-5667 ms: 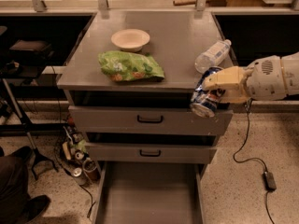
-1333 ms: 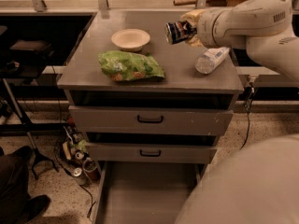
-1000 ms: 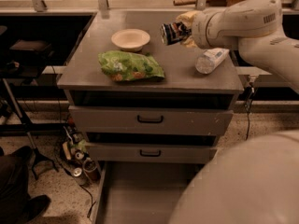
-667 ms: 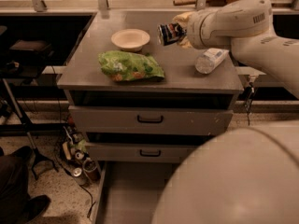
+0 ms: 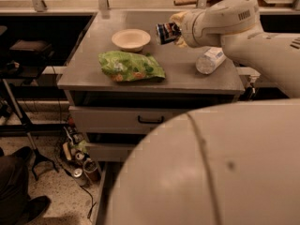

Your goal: Pick pepsi can from bottom drawer and place on counter

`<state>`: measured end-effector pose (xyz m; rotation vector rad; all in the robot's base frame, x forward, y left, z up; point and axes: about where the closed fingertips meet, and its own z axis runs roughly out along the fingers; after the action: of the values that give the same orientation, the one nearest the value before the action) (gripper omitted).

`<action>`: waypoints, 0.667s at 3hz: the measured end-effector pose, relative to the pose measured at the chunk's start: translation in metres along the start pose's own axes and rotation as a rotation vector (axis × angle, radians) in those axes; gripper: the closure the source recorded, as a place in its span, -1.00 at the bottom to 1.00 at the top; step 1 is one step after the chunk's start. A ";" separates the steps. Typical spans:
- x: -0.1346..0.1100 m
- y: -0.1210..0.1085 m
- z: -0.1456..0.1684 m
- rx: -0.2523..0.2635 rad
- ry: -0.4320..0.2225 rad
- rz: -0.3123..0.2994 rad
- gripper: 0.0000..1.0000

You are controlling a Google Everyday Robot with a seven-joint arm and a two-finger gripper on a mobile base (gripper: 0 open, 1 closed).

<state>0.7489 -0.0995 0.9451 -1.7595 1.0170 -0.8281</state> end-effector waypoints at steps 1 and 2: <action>0.010 0.001 0.010 -0.021 0.049 0.024 -0.90; 0.030 0.002 0.032 -0.048 0.087 0.058 -1.00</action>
Offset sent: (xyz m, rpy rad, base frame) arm 0.0660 -0.0128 -0.0192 -0.0026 0.0563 -0.1089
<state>0.7883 -0.1150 0.9349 -1.7388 1.1484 -0.8568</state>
